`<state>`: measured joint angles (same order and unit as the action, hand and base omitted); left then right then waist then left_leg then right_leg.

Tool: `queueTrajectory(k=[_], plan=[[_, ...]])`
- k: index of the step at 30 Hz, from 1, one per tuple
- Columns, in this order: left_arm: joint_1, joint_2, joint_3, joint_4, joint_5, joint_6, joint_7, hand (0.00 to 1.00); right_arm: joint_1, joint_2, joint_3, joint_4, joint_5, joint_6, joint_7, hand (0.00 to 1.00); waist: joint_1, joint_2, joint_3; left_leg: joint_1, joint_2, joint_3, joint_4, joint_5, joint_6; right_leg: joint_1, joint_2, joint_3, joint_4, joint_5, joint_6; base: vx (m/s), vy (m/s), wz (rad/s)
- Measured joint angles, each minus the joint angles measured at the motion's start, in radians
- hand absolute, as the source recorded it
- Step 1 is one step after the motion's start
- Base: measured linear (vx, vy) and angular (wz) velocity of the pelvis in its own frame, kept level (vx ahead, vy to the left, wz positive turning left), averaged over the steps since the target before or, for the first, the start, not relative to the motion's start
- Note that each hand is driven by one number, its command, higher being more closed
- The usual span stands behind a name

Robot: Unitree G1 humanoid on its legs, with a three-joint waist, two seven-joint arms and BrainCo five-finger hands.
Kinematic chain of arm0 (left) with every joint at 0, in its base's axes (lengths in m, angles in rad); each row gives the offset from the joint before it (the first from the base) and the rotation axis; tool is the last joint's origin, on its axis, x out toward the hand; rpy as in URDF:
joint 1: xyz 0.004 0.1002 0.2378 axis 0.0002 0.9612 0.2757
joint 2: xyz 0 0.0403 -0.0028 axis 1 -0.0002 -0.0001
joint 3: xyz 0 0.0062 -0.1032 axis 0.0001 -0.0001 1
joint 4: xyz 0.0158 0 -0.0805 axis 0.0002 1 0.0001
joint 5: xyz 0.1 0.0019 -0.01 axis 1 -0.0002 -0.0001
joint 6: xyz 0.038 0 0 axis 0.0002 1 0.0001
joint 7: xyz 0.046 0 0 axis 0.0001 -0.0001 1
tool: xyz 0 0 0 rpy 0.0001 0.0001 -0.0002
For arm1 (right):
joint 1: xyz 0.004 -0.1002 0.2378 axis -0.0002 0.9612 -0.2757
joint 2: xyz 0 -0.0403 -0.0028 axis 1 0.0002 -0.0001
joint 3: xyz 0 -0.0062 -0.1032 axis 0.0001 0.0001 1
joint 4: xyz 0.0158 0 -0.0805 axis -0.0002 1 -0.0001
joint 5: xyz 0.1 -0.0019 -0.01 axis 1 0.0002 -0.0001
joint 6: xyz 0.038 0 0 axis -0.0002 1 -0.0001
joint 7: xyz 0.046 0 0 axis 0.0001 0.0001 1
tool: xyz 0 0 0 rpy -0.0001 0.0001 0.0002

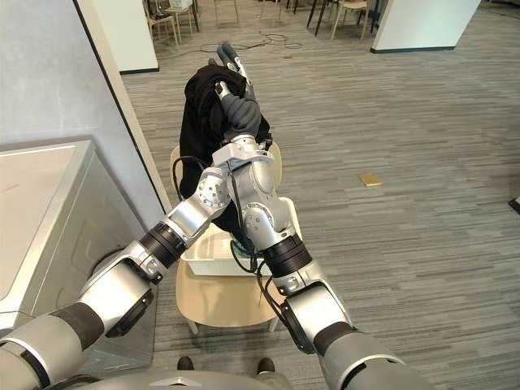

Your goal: Pick up the laundry basket with both hands and put the clothes into the washing machine.

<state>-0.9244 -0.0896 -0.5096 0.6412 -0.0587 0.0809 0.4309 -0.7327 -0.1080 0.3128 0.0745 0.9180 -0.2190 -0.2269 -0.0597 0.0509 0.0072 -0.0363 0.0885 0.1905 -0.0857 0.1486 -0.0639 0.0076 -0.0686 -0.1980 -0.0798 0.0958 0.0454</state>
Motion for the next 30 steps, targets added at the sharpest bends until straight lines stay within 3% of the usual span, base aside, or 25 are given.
queueTrajectory(k=[6,7,12,17,25,30], plan=[[0.058,-0.001,-0.003,0.0,0.004,-0.002,-0.001,1.0,0.085,0.013,-0.003,-0.068,0.0,-0.002,-0.001,1.0,0.002,0.0,0.0,0.0,0.0,-0.002,0.0,-0.002,0.0,0.002,0.001,-0.001,0.0,0.001,0.008,0.0,0.0,0.0],[0.069,0.009,-0.003,0.0,0.005,-0.002,-0.006,1.0,0.098,0.005,-0.006,-0.073,0.001,-0.002,-0.001,0.0,0.002,0.0,0.0,0.0,0.0,-0.001,0.0,-0.003,0.0,0.001,0.001,-0.001,0.0,0.0,0.008,0.0,0.0,0.0],[0.167,0.086,0.017,-0.081,0.046,-0.005,-0.033,1.0,0.247,-0.035,-0.064,-0.252,0.021,-0.004,0.009,0.0,0.002,0.0,0.0,0.001,0.0,0.0,0.0,-0.006,0.0,0.001,0.002,0.003,0.0,-0.001,0.009,0.0,0.0,0.0],[0.333,0.175,0.177,-0.234,0.098,-0.006,-0.061,1.0,0.551,-0.073,-0.243,-0.42,0.019,-0.002,0.047,0.0,0.001,0.0,0.0,0.003,-0.005,0.003,0.0,-0.007,0.002,0.0,0.003,0.005,0.004,-0.005,0.014,0.0,0.0,0.0],[0.63,0.189,0.449,-0.43,0.131,-0.009,-0.068,1.0,0.922,-0.033,-0.477,-0.532,0.019,-0.006,0.089,0.0,-0.017,0.002,-0.004,0.011,-0.005,0.023,-0.001,-0.023,-0.004,-0.011,0.001,0.026,0.016,-0.023,0.013,0.0,0.001,-0.07],[0.737,0.187,0.541,-0.545,0.132,-0.008,-0.067,1.0,1.118,0.044,-0.494,-0.5,0.019,0.048,0.12,0.0,-0.027,0.001,-0.026,-0.001,-0.005,0.031,-0.001,-0.028,-0.004,-0.028,0.0,0.034,0.013,-0.024,0.014,0.02,-0.003,-0.05]])
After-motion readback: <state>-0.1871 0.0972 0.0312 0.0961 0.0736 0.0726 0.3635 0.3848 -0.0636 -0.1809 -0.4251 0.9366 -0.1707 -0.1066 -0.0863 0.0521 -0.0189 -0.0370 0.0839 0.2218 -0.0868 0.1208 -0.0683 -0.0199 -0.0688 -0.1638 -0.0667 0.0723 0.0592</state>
